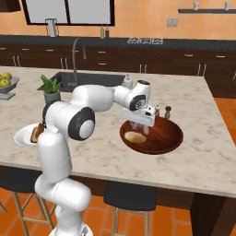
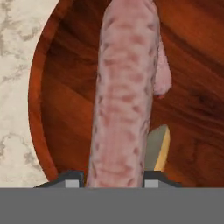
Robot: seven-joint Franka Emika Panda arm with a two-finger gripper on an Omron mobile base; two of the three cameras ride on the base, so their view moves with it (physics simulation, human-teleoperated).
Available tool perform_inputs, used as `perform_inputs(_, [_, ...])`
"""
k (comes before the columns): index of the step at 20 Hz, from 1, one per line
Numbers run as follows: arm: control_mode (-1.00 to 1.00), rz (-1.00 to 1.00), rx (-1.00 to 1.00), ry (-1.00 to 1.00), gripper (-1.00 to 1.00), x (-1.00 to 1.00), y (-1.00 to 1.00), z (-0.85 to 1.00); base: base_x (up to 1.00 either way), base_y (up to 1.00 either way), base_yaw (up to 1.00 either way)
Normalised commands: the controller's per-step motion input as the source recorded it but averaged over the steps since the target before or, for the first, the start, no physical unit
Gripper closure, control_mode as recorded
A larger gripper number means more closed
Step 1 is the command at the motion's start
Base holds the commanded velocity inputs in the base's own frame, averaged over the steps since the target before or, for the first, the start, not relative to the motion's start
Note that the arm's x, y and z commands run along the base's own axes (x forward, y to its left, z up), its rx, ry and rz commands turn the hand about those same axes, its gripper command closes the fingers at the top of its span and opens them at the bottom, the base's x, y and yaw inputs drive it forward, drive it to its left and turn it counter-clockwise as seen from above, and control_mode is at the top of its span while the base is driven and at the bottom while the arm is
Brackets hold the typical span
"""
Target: Place one bun and one sausage from the bowl on each plate.
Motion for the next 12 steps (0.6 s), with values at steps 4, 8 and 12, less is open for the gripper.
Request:
perform_inputs(4, [-1.0,0.08,0.07,0.32,1.0,-0.45,1.0,0.11,0.0,0.0,0.0])
perform_inputs(8, [-1.0,0.07,0.06,0.3,1.0,-0.47,1.0,0.08,0.0,0.0,0.0])
perform_inputs(12, [-1.0,0.02,-0.01,0.15,1.0,-0.21,1.0,0.06,0.0,0.0,0.0])
